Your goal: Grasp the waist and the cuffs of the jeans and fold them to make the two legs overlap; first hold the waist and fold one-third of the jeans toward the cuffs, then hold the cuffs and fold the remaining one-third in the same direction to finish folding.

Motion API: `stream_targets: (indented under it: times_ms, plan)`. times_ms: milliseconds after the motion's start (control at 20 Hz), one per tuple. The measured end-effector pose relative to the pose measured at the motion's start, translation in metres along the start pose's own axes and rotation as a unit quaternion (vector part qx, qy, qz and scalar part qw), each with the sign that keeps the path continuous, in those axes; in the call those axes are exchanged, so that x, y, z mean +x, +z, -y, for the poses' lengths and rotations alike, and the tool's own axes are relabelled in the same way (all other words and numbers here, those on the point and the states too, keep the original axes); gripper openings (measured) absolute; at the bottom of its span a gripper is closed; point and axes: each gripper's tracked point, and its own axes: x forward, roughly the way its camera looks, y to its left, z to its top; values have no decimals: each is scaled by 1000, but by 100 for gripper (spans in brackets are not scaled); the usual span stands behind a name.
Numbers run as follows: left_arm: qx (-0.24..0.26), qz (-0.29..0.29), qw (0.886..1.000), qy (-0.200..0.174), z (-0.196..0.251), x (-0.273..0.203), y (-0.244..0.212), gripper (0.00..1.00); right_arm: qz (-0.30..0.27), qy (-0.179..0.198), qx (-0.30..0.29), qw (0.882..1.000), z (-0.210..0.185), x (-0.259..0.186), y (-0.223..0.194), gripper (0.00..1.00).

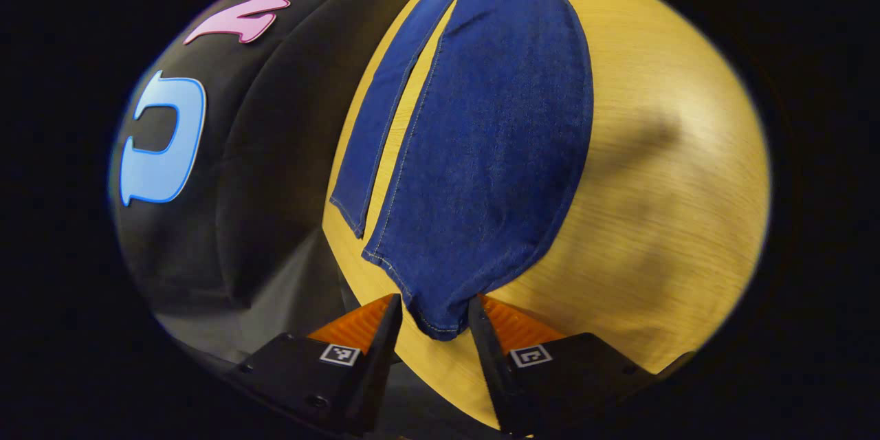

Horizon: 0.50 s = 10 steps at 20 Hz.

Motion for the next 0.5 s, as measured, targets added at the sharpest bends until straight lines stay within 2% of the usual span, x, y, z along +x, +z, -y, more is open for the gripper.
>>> stream_targets:
  times_ms: [50, 100, 150, 200, 250, 300, 500]
  plan:
    - [-3, -4, 1000, -4, 1, 3, -1, 61, -1, -3, -6, 1000, 4, 2, -3, 97]
    - [-7, -8, 1000, -9, 3, 6, 0, 47, 0, -3, -15, 1000, 7, 4, -4, 97]
    - [-12, -15, 1000, -16, 7, 7, -2, 48, 2, -3, -28, 1000, 11, 7, -4, 97]
    - [-17, -24, 999, -18, 9, 6, -2, 43, 6, -3, -44, 999, 16, 11, -3, 97]
    - [-17, -29, 999, -21, 12, 7, 0, 30, 10, -2, -60, 998, 21, 17, -1, 97]
    - [-17, -30, 999, -18, 8, 8, 2, 23, 14, 0, -72, 997, 27, 23, 0, 97]
    - [-41, -44, 998, -19, 8, 6, 3, 13, 33, -1, -130, 991, 62, 65, 3, 97]
